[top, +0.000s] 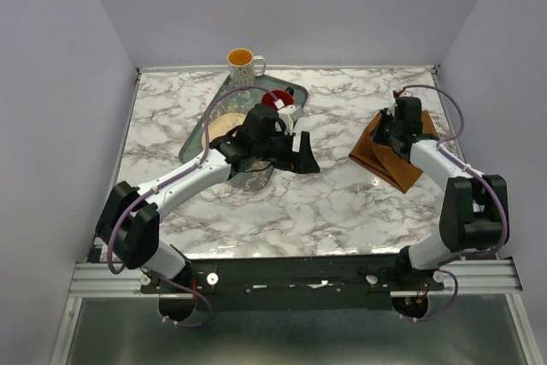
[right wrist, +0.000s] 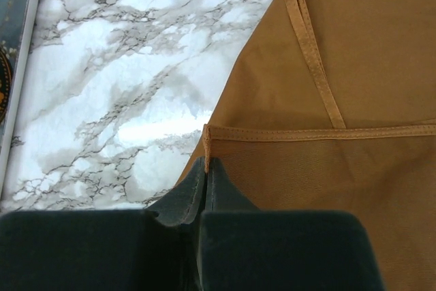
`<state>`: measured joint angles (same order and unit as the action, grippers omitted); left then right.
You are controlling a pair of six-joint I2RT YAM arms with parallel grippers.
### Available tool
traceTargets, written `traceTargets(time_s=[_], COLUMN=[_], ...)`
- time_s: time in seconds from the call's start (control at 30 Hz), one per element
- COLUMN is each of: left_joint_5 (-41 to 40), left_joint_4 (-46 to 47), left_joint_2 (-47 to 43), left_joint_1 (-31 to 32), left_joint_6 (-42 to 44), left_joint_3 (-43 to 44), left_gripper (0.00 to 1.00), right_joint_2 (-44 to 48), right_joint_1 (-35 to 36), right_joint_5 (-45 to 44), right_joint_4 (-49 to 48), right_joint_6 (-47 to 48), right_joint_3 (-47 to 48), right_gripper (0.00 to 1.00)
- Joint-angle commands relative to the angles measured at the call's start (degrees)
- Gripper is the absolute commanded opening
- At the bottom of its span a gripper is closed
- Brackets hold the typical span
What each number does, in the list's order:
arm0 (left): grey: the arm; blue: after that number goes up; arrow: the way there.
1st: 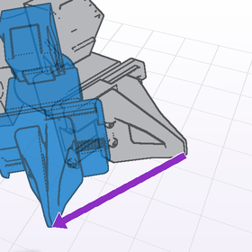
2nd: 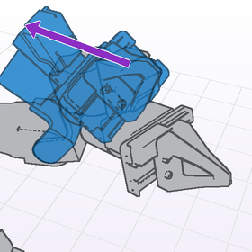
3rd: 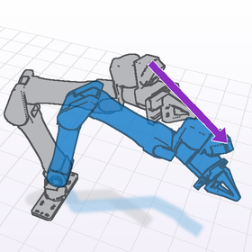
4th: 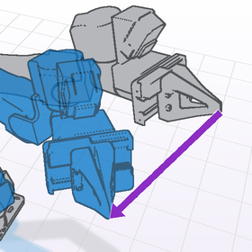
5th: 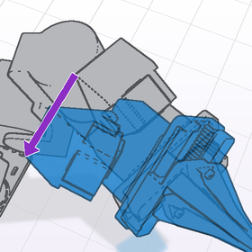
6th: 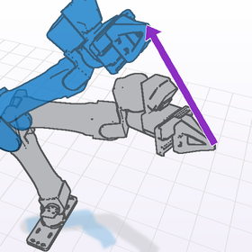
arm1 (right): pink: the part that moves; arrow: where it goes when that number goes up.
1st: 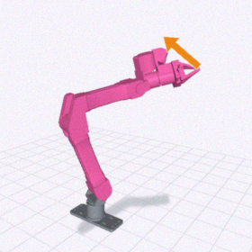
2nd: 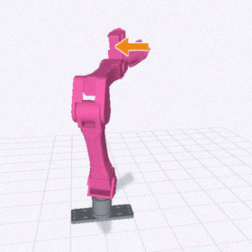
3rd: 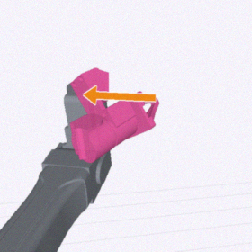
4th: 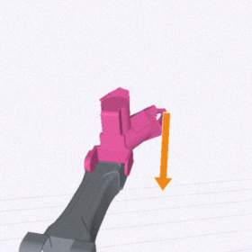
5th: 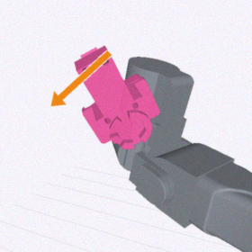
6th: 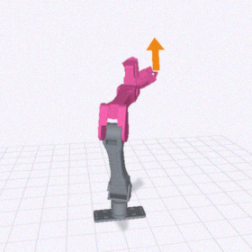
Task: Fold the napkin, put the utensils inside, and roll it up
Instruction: Fold the napkin
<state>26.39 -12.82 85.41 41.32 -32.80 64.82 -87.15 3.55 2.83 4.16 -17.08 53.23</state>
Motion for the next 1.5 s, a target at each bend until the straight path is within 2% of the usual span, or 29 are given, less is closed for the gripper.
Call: traceTargets(time_s=[0.0, 0.23, 0.4, 0.6, 1.07, 1.27, 1.4, 1.47], left_joint_5=[0.1, -0.4, -0.8, 0.1, -0.2, -0.3, -0.3, -0.3], left_joint_4=[0.3, 1.7, 1.8, 2.7, 1.4, 1.0, 1.2, 1.3], left_joint_2=[1.0, 7.2, 12.3, 16.6, 16.0, 15.2, 15.3, 15.6], left_joint_1=[-0.7, -0.7, -0.8, -0.8, -0.8, -0.9, -0.9, -0.9], left_joint_6=[0.4, -0.9, -1.8, -3.5, -2.7, -2.4, -2.3, -2.4], left_joint_3=[1.0, 5.3, 9.9, 12.9, 13.1, 13.0, 12.9, 13.1], left_gripper=[0.93, 0.91, 0.91, 0.9, 0.9, 0.9, 0.9, 0.9], right_joint_2=[-0.7, 1.5, 2.6, 0.5, -6.4, -7.2, -6.8, -7.2], right_joint_1=[0.8, 1.2, 1.2, 1.3, 1.7, 2.0, 2.2, 2.2], right_joint_5=[-1.8, -0.2, -2.1, -2.5, 1.7, 3.4, 5.2, 6.4], right_joint_4=[0.8, 1.1, 1.4, 1.5, 4.4, 7.2, 7.5, 8.3], right_joint_6=[1.6, 2.2, 3.1, 4.1, 2.2, 2.4, 2.9, 3.0], right_joint_3=[1.2, -1.8, -3.3, -1.1, 5.0, 4.6, 3.4, 3.8], right_gripper=[0.05, 0.04, 0.05, 0.06, 0.11, 0.12, 0.18, 0.31])
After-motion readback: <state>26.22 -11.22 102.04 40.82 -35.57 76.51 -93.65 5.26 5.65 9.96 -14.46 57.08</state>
